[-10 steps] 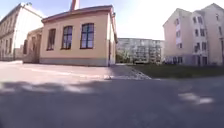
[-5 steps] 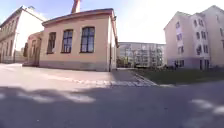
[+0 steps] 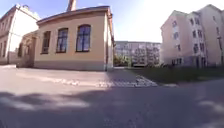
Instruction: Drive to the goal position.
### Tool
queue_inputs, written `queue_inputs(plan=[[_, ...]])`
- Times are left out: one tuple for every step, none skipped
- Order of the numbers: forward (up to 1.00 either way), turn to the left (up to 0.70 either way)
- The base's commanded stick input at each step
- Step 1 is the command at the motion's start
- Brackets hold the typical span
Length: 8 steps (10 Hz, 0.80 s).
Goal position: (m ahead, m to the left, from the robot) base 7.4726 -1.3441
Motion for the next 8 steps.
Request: queue_inputs(plan=[[0.70,0.00],[0.70,0.00],[0.70,0.00],[0.70,0.00],[0.70,-0.01],[0.70,-0.10],[0.70,-0.25],[0.70,-0.10]])
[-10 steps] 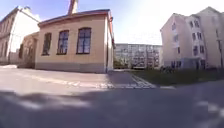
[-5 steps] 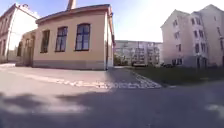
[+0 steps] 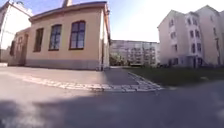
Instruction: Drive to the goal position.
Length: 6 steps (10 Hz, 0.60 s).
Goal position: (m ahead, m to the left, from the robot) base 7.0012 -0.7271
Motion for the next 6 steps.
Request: queue_inputs(plan=[[0.70,0.00],[0.70,0.00],[0.70,0.00],[0.70,0.00],[0.70,0.00],[0.70,0.00]])
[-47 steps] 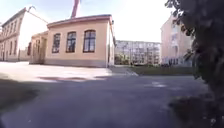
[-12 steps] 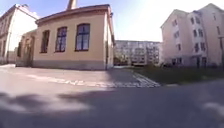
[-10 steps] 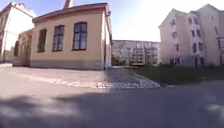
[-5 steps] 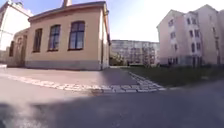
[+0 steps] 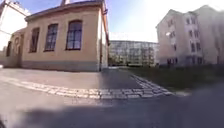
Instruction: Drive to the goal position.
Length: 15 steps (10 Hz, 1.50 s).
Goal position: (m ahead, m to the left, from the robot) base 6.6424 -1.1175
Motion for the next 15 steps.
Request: queue_inputs(plan=[[0.70,0.00],[0.70,0.00],[0.70,0.00],[0.70,0.00],[0.70,0.00],[0.70,0.00],[0.70,-0.33],[0.70,-0.24],[0.70,-0.11],[0.70,0.00],[0.70,0.00],[0.70,0.00],[0.70,0.00],[0.70,0.00],[0.70,0.00]])
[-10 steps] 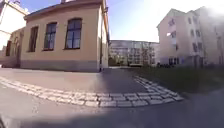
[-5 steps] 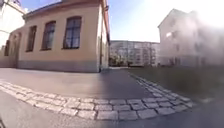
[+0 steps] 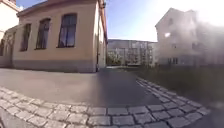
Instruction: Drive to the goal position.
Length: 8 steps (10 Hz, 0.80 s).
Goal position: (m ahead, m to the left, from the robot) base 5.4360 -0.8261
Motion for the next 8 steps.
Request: queue_inputs(plan=[[0.70,0.00],[0.70,0.00],[0.70,0.00],[0.70,0.00],[0.70,0.00],[0.70,0.00],[0.70,0.00],[0.70,0.00]])
